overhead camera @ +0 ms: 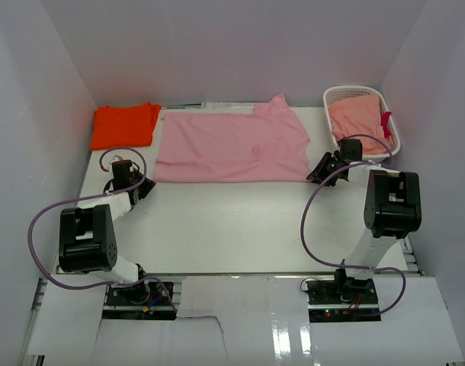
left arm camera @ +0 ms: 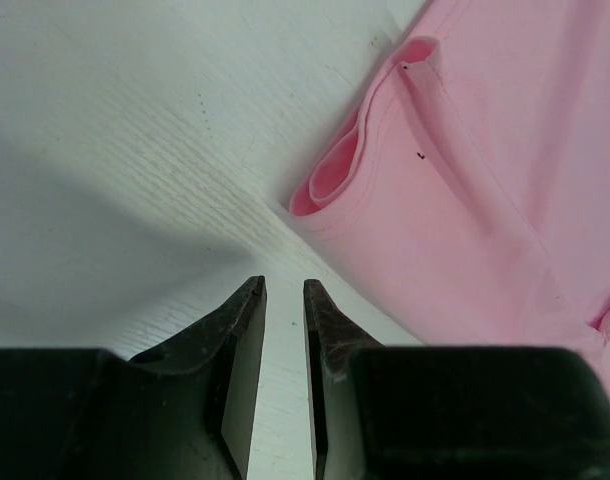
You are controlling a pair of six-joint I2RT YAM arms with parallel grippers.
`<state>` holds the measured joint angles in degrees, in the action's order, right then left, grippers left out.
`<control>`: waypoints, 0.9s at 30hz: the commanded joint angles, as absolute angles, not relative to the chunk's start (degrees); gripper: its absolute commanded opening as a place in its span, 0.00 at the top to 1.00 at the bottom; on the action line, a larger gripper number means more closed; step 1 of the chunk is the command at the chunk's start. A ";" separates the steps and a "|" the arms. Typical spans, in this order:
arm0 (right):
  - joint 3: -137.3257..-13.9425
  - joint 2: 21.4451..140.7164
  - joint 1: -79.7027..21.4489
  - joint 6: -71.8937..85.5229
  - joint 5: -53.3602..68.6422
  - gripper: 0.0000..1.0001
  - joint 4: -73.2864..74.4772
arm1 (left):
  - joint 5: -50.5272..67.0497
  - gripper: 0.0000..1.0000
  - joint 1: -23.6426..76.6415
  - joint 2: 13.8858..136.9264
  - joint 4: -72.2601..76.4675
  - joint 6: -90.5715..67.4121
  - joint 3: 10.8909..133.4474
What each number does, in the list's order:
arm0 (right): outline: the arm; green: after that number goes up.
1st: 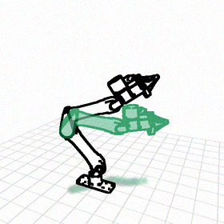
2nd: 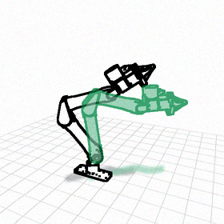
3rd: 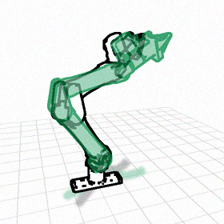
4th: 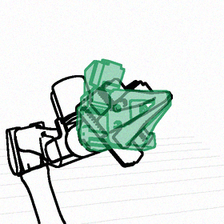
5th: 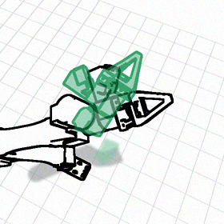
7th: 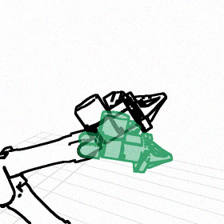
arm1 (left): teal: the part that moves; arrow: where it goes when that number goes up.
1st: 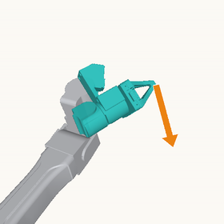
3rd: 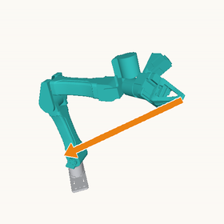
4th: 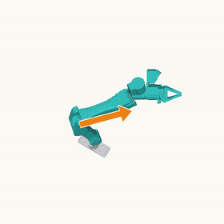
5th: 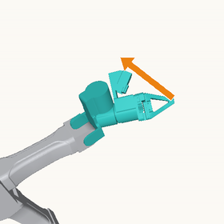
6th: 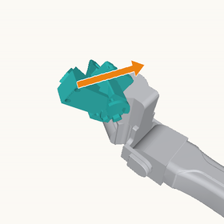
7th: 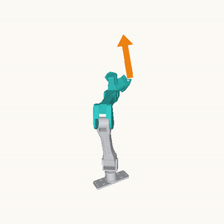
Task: Fold and stack the t-shirts
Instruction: Fold the flattened tshirt in 1/3 of the way
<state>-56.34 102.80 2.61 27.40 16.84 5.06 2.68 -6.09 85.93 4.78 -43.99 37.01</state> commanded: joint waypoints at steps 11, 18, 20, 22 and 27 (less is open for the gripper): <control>-56.87 102.74 3.08 26.54 15.29 0.77 6.33 | -1.32 0.67 -8.00 83.93 5.54 -42.98 36.30; -56.95 102.83 3.08 26.46 15.64 0.77 6.24 | -0.09 0.59 -8.26 87.96 7.12 -42.19 37.26; -57.04 102.83 3.16 26.46 15.64 0.77 6.24 | 2.28 0.59 -8.17 89.55 7.64 -42.45 37.88; -56.95 102.83 3.16 26.37 15.56 0.77 6.24 | 3.33 0.58 -8.17 91.48 8.08 -42.80 38.14; -57.04 102.92 3.16 26.28 15.64 0.77 6.24 | 6.15 0.54 -8.17 93.16 8.96 -43.33 38.58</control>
<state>-56.36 102.80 2.63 26.61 16.21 5.39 3.92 -8.05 92.07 9.87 -43.33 38.46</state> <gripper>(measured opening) 0.232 0.452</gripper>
